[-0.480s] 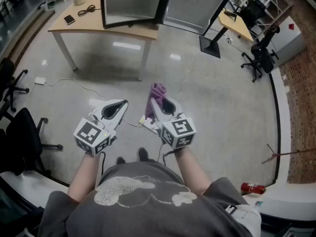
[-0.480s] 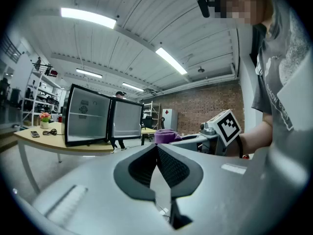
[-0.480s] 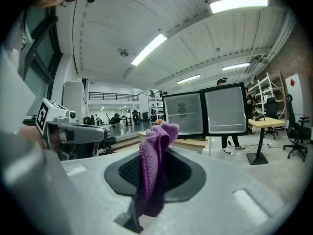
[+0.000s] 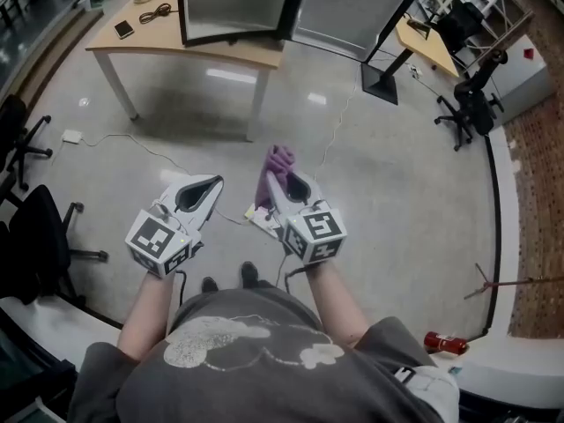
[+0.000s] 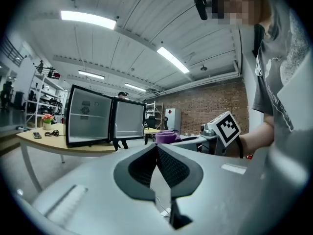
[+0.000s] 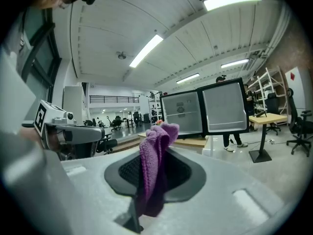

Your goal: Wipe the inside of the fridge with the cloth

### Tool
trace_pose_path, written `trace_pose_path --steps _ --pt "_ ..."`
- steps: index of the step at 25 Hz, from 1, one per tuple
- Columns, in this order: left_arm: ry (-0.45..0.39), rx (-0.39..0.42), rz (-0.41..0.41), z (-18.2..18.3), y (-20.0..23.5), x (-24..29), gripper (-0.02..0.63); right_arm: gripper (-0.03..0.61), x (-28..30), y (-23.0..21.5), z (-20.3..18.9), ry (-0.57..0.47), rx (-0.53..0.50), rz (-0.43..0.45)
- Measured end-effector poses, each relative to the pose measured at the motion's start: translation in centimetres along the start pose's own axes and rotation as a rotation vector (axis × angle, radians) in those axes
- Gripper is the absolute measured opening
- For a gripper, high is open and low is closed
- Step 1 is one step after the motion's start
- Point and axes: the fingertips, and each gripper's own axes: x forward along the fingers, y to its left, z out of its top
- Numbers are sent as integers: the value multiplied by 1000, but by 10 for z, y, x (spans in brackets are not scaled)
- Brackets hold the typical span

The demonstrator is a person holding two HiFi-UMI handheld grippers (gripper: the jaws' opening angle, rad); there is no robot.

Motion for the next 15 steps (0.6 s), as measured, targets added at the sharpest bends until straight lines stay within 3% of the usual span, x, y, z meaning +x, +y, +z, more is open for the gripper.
trace_pose_path --steps 7,15 --pt "21 -10 41 -7 -2 27 17 78 -16 -36 9 -64 22 -21" --pt "17 11 110 -3 12 51 17 78 -6 -85 2 -50 71 -28"
